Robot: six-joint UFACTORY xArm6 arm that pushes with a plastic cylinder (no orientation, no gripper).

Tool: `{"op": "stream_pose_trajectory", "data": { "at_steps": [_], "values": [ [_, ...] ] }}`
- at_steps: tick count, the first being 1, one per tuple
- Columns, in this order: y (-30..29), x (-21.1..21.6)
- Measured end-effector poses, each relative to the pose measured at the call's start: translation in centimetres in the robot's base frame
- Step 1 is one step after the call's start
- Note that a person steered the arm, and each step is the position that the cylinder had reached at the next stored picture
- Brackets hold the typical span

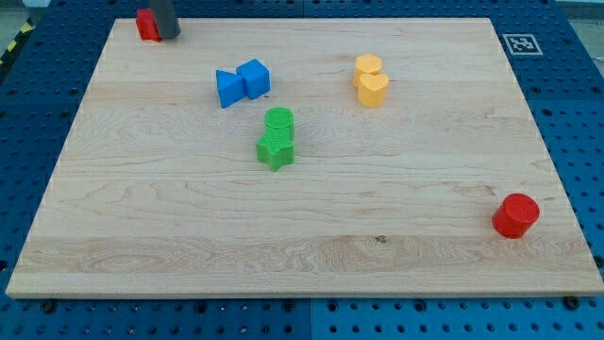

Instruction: Move the blue cube slightly to the right of the blue triangle

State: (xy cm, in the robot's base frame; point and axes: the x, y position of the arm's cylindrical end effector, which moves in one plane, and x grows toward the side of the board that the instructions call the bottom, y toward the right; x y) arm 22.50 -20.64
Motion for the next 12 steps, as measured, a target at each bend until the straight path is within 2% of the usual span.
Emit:
{"op": "stream_pose_trajectory", "data": {
  "at_steps": [2, 4, 6, 7, 8, 11, 12],
  "values": [
    [0.5, 0.0],
    [4.3, 0.7],
    [9.2, 4.8],
    [9.5, 4.8],
    [12.4, 4.8],
    [12.3, 5.1],
    [14.5, 7.6]
  ]
}}
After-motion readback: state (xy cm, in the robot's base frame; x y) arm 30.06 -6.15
